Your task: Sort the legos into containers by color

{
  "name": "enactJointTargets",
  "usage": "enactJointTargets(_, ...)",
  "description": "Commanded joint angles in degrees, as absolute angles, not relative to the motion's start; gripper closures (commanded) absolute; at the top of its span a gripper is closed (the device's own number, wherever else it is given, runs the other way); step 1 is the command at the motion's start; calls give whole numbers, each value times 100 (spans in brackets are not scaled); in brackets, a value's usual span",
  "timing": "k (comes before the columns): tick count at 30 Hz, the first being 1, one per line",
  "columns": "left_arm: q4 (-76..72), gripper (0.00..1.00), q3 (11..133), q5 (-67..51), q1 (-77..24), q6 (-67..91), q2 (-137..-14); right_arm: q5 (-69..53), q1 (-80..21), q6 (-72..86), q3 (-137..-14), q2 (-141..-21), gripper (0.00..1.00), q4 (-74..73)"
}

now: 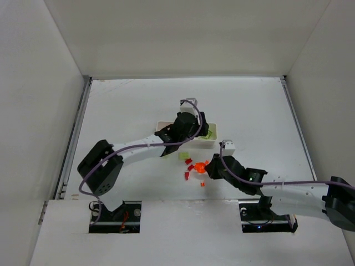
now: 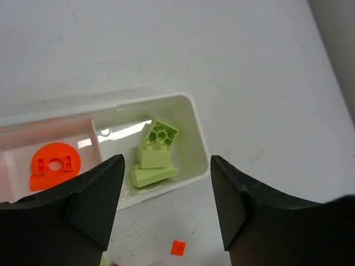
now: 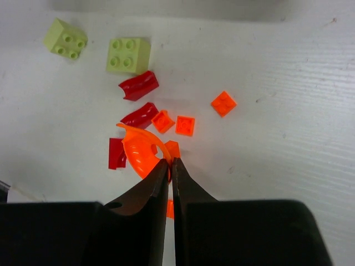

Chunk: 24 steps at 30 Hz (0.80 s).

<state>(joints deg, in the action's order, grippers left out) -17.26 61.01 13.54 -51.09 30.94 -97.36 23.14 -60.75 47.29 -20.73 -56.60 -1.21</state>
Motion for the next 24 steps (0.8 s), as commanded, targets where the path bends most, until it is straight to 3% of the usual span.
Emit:
enactJointTargets(1, -2179, 39, 5714, 1397, -4953, 3164, -8835, 2417, -5920, 4413, -2566, -5774, 87, 26)
enactJointTargets(9, -2391, 41, 4071, 1898, -4715, 3331, -7138, 2364, -5270, 3868, -3488, -6599, 87, 492)
enactJointTargets(17, -1750, 43, 2779, 2917, -5233, 3366, -5890, 2259, -4830, 3402, -4727, -8066, 87, 747)
enactJointTargets(24, -1617, 44, 2312, 3181, -5804, 3691, -5730, 2127, -4619, 3314, -5562, -9157, 87, 765)
